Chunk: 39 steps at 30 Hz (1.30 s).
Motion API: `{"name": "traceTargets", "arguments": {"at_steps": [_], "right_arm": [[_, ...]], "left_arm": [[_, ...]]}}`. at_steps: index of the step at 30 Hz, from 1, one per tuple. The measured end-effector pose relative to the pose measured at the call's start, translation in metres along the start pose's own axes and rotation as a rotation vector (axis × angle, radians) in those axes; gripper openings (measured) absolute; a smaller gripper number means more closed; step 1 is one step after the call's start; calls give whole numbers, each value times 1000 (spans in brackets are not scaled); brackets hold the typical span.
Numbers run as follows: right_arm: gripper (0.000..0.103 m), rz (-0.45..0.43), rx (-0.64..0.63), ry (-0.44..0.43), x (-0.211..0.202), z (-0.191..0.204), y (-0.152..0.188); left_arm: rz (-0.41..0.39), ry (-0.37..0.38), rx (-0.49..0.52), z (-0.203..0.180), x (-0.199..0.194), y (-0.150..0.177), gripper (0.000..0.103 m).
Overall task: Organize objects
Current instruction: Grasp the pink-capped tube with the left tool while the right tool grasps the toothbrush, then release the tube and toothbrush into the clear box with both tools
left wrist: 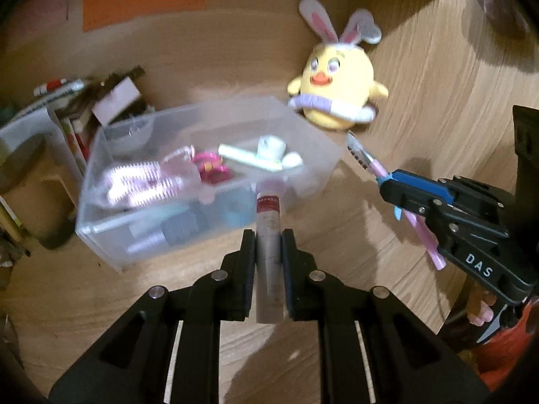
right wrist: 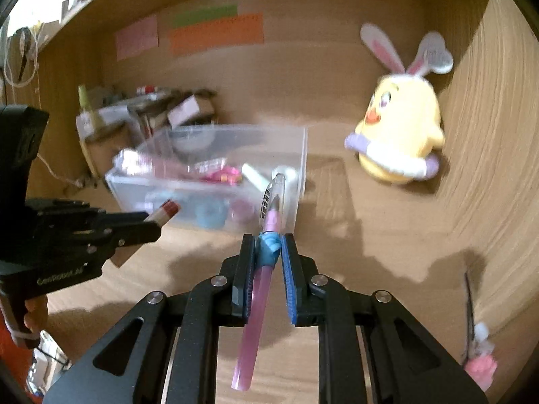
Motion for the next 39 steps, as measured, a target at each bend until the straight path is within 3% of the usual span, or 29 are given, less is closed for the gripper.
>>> {"name": "traceTargets", "arguments": {"at_steps": [10, 17, 27, 39], "right_arm": [[14, -88, -24, -25, 0, 3, -42], [14, -90, -39, -50, 14, 9, -53], [14, 8, -20, -104, 61, 8, -60], [13, 120, -70, -113, 107, 16, -51]], "left_arm": [[-73, -26, -28, 9, -13, -36, 14], [-65, -30, -76, 22, -2, -50, 14], [5, -50, -95, 29, 33, -58, 14], [71, -19, -127, 38, 62, -55, 14]]}}
Point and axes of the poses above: each gripper's, at about its wrist camera, not at the fingertips, and x roughly the way its jaws point, z to its left, y to its underside, the point moved 2 cm from there along x, roughly the way its jaws point, and after that the axes turned 7 degrees about x, right-handed, at the moved point
